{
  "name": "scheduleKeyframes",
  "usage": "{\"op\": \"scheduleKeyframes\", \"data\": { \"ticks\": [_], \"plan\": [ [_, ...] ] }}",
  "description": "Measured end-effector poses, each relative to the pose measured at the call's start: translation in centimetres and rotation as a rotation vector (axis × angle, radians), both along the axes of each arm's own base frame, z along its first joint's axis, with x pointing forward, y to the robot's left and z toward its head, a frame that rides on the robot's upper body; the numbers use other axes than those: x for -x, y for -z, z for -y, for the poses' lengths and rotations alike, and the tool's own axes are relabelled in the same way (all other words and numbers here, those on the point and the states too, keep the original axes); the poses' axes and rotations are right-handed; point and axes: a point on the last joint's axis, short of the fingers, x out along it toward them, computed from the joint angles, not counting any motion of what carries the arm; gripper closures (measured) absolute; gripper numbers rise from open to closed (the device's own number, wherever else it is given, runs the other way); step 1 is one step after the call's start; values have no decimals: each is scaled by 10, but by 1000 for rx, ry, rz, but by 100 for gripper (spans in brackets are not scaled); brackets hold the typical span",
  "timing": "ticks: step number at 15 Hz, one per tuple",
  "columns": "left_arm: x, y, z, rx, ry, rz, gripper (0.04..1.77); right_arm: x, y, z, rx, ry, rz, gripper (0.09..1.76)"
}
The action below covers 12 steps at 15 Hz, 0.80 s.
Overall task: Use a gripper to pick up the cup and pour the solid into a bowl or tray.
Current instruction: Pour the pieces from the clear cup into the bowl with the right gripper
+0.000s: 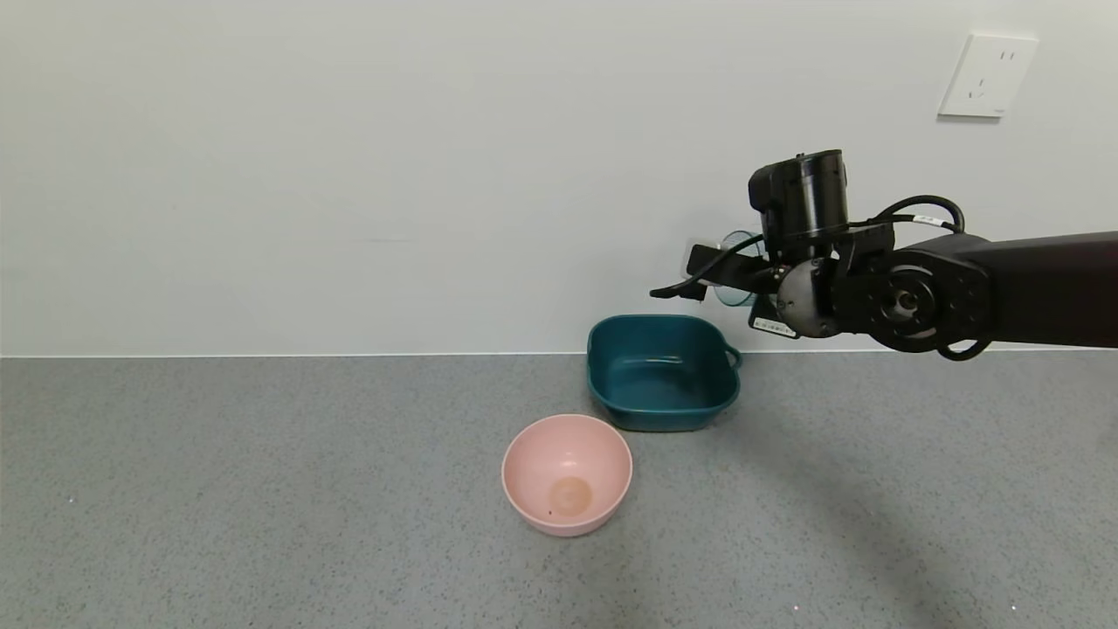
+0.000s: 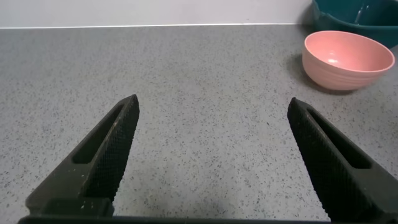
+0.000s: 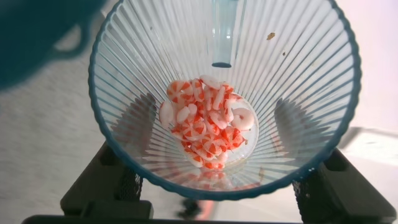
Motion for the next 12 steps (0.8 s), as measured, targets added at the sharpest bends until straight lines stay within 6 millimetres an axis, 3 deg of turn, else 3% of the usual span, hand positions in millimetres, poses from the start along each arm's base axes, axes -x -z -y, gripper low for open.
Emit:
{"op": "scheduleKeyframes", "data": {
  "ticks": [4, 12],
  "plan": [
    [0, 0, 0, 0, 0, 0, 9, 0, -11, -5, 168, -35, -2, 52],
    [0, 0, 0, 0, 0, 0, 9, 3, 0, -18, 468, -32, -101, 52]
  ]
}}
